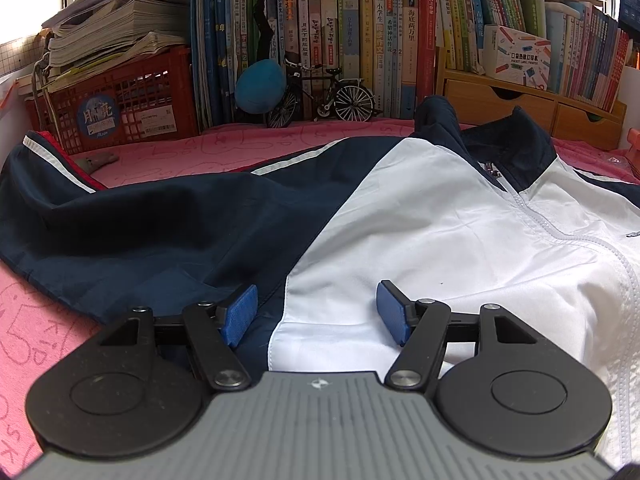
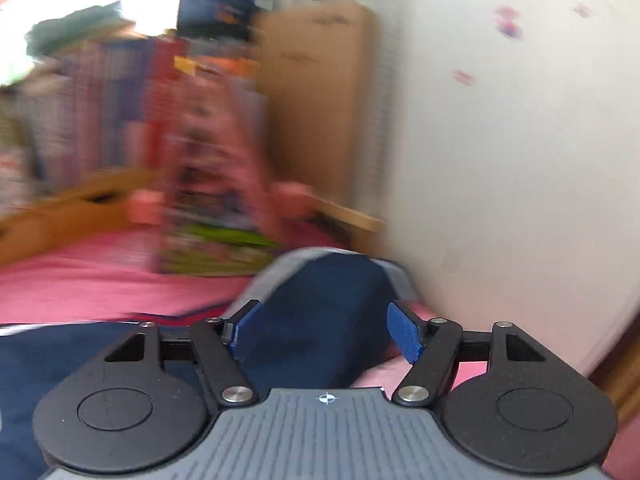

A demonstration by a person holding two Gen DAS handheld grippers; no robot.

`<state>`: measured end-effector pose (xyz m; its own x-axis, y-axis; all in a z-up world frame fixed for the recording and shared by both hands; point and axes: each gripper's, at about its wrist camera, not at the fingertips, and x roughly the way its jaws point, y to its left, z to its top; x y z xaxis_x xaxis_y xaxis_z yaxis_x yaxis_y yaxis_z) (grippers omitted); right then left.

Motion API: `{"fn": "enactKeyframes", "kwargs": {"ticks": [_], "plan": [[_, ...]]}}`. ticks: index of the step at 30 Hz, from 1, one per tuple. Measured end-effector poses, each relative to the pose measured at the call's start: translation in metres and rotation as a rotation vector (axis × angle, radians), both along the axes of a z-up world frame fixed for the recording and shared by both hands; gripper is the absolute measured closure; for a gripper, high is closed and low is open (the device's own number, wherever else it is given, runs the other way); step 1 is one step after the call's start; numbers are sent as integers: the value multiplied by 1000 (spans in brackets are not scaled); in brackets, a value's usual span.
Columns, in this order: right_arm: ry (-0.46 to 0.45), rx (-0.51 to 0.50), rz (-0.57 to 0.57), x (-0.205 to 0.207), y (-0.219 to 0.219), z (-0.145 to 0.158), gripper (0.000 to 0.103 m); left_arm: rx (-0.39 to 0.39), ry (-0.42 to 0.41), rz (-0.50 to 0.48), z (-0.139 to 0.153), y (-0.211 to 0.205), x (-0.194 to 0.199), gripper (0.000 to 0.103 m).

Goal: Fold clothes

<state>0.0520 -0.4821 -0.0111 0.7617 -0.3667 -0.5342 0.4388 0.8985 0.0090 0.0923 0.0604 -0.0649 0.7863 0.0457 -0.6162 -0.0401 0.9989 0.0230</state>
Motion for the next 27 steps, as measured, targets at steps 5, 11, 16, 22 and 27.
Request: {"fn": "enactKeyframes", "kwargs": {"ticks": [5,11,16,22,27], "plan": [[13,113,517,49,132,11,32,-6,1,-4,0,1,0,36],[139,58,882,83,320,-12,37,-187,-27,-26,15,25,-31,36],[220,0,980,89,395,-50,39,-357,-153,190,40,129,-57,26],[110,-54,979,74,397,-72,30,-373,-122,639,25,258,3,26],[121,41,940,82,385,-80,19,-209,-113,662,4,267,58,41]]}}
